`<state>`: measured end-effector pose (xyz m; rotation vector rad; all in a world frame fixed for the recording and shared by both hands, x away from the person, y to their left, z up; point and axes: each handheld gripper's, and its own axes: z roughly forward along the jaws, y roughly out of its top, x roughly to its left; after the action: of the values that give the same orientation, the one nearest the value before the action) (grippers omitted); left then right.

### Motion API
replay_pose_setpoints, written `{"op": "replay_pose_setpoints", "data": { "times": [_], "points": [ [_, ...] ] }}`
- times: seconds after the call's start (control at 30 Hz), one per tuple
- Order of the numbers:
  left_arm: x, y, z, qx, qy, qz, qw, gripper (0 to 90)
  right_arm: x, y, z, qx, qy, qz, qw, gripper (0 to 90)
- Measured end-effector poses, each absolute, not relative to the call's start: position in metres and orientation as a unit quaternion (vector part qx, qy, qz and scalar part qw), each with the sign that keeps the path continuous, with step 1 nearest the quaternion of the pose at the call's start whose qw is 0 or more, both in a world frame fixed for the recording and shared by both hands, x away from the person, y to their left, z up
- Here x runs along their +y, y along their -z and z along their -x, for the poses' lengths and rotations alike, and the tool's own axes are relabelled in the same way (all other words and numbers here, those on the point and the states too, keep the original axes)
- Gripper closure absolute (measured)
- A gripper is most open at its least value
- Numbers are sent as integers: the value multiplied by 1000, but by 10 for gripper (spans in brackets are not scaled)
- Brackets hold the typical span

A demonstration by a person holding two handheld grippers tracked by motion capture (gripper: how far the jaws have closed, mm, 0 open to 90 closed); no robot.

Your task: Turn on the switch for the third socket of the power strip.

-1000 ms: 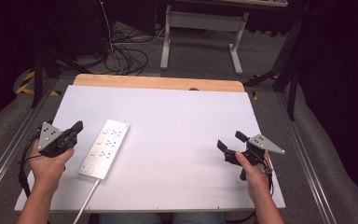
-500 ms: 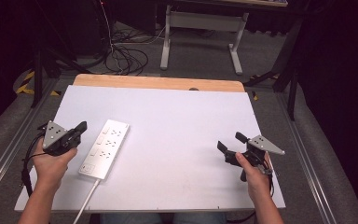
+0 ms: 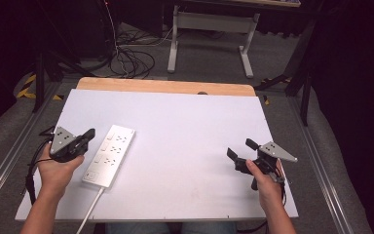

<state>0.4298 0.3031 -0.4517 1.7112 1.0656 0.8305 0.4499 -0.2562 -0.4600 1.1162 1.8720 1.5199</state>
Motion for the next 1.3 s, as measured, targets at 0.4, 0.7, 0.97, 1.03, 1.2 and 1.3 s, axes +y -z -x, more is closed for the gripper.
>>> {"op": "replay_pose_setpoints", "data": {
  "times": [0.4,0.7,0.97,1.03,1.2,1.3],
  "points": [
    [296,453,-437,424,-328,-709,457,898,-261,461,-445,682,-553,-413,241,108],
    [289,452,-444,414,-325,-718,455,898,-265,462,-441,679,-550,-419,246,109],
    [285,453,-448,408,-322,-727,449,898,-267,462,-439,679,-548,-421,249,111],
    [284,454,-449,408,-321,-728,448,898,-268,462,-439,679,-547,-422,250,111],
    [283,454,-451,406,-321,-733,441,898,-268,463,-438,678,-547,-422,250,112],
    [282,455,-451,407,-319,-736,436,898,-268,463,-438,679,-546,-423,249,112]
  ]
}}
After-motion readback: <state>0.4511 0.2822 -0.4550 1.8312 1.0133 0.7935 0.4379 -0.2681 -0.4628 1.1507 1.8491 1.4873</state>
